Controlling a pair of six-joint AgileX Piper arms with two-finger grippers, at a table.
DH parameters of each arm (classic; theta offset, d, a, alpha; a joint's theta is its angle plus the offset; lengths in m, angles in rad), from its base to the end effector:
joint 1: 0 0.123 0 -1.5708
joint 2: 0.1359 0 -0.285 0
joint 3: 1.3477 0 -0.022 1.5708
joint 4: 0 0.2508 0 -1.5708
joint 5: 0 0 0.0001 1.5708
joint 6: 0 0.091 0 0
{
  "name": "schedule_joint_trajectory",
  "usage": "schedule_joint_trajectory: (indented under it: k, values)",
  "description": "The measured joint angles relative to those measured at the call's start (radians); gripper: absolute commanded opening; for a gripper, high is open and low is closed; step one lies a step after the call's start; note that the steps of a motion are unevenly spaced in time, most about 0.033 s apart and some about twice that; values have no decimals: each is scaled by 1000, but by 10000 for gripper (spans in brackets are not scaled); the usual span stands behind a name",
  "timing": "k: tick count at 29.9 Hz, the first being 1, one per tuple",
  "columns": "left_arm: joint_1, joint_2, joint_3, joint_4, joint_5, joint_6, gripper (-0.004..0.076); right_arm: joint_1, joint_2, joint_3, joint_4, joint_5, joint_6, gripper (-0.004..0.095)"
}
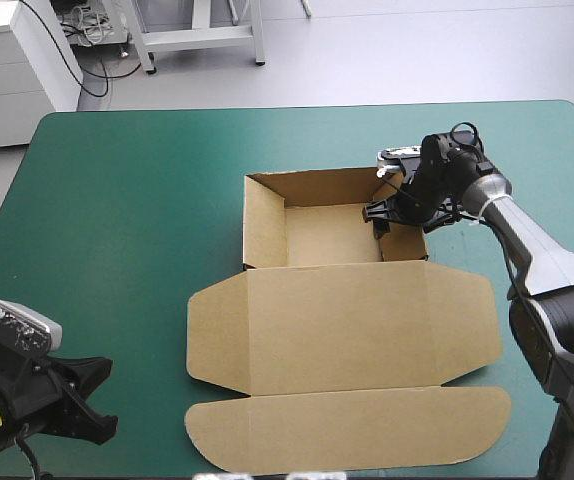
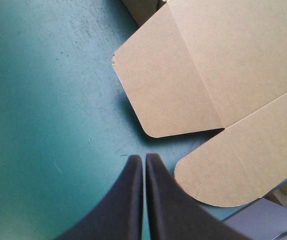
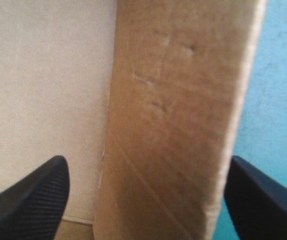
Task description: Fold the box
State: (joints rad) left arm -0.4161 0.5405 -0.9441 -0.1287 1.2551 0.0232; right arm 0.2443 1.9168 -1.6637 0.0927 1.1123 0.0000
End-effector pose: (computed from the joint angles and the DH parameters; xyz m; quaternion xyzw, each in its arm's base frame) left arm 0.0448 -0.0319 0.3766 0.2055 0.8946 -0.1393 0.3716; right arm 0.3953 0.1063 0.2690 -0.1063 0.9826 0.0615 0.1392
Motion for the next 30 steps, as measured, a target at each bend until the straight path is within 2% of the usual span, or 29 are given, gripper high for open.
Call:
schedule_joint_trajectory:
  k: [2,4,13,17,20,25,30]
  values:
    - [0,0,2,0,0,0,-8,0,0,0,0,10,0,214]
    - [0,0,1,0,0,0,-8,0,1,0,-2,17,0,-18]
    - [0,-1,1,33,0,1,-8,0,5,-39,-48,35,7,-21]
    - [0,-1,1,33,0,1,-8,-8,0,-100,-142,66,0,-22]
    - [0,-1,1,33,0,1,-8,-56,-26,-136,-206,69,-18,-22]
    - [0,-1,1,33,0,1,-8,-256,-67,-180,-252,43,-40,-22]
    - [0,-2,1,40,0,1,-8,-525,-57,-182,-200,6,-40,-21]
